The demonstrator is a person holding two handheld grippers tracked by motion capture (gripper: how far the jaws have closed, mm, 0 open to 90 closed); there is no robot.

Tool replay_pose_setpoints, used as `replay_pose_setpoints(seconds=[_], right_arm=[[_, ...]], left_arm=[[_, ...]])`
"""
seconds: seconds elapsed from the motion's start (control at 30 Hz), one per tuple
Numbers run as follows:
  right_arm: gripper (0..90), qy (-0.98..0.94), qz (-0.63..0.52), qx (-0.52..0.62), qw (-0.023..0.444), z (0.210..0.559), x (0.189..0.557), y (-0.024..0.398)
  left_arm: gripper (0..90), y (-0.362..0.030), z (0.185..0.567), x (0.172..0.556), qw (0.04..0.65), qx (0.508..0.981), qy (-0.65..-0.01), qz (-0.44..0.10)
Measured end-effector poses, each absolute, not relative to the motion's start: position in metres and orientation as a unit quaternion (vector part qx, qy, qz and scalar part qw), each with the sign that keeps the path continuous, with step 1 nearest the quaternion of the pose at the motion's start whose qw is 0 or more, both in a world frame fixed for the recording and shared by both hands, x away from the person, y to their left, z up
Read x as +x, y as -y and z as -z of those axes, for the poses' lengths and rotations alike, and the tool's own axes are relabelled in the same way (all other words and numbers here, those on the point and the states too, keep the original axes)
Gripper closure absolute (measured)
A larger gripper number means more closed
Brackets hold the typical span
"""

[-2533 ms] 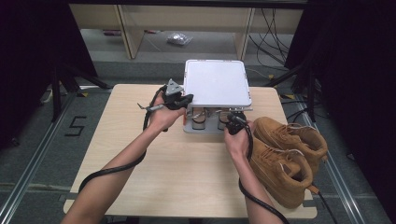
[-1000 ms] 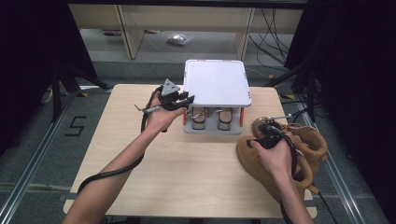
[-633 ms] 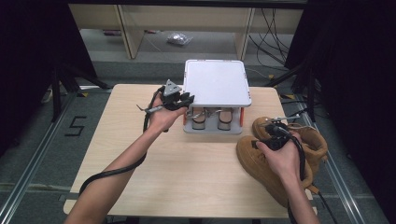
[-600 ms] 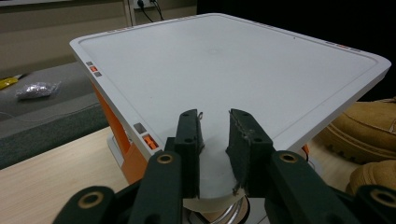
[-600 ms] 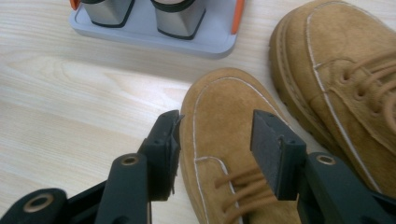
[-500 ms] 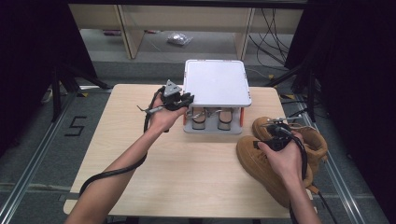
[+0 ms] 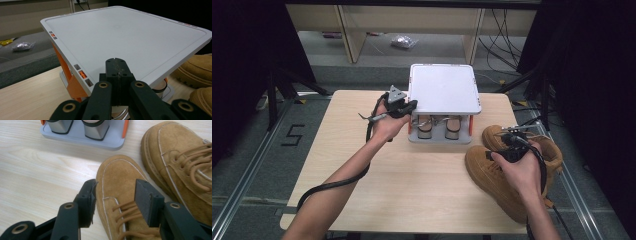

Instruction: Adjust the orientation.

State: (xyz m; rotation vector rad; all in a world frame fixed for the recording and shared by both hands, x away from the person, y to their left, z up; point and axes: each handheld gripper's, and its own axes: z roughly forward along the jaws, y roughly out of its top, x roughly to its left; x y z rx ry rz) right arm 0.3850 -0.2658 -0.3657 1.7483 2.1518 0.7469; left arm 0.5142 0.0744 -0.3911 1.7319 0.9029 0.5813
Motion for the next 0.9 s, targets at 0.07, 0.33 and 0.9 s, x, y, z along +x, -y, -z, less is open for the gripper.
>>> replay_pose_setpoints(seconds=[0.07,0.33,0.9], right_arm=[[52.9,-0.746,-0.255,0.599,0.138,0.364,0.385,0.269],[52.9,-0.745,-0.247,0.604,0.137,0.363,0.383,0.281],[54.7,-0.733,-0.233,0.622,0.144,0.358,0.372,0.320]], left_arm=[[89.9,-0.074,0.391,0.514,0.524,0.724,-0.376,-0.245],[89.9,-0.074,0.391,0.514,0.523,0.726,-0.374,-0.246],[89.9,-0.074,0.391,0.514,0.522,0.727,-0.371,-0.247]])
